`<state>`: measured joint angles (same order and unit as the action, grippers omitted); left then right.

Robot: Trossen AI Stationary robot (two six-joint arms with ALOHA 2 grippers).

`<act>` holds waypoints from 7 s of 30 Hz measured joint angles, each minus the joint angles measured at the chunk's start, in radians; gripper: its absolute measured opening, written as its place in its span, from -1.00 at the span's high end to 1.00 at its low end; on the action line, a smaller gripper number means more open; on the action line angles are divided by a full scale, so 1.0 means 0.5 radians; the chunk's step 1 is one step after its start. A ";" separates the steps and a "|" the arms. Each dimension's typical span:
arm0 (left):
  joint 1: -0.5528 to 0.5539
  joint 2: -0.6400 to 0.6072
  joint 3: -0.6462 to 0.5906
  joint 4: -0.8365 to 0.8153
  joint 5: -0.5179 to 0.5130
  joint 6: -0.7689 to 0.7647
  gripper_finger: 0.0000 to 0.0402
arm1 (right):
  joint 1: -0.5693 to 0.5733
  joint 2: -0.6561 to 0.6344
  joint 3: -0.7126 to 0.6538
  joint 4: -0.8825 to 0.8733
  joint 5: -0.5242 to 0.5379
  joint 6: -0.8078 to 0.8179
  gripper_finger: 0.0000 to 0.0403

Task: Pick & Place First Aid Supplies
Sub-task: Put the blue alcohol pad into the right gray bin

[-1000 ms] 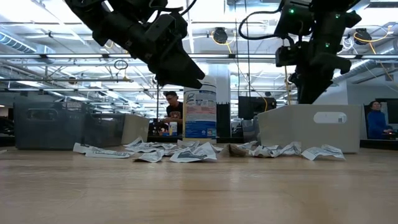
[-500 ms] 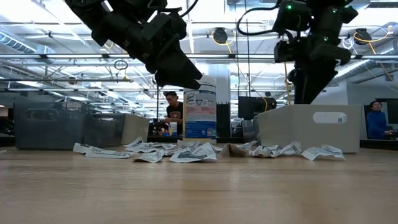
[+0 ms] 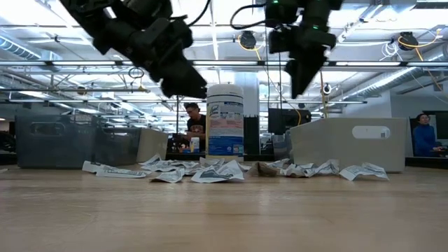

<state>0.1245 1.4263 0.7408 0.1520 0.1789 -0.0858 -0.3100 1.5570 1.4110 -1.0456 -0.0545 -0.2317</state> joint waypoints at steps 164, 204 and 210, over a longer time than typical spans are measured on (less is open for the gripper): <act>0.064 -2.452 -1.430 -0.313 -0.199 -0.110 -0.14 | 0.858 -0.086 -0.266 0.018 0.001 1.059 0.05; 0.064 -2.448 -1.430 -0.311 -0.202 -0.102 -0.14 | 1.254 0.149 -1.006 1.060 0.187 1.372 0.05; 0.064 -2.447 -1.430 -0.302 -0.202 -0.097 -0.14 | 1.254 0.172 -1.010 1.046 0.197 1.332 0.09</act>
<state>0.1566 0.2026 0.0257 0.0007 0.0780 -0.1341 0.3170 1.6428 0.9058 -0.5228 0.0438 0.4343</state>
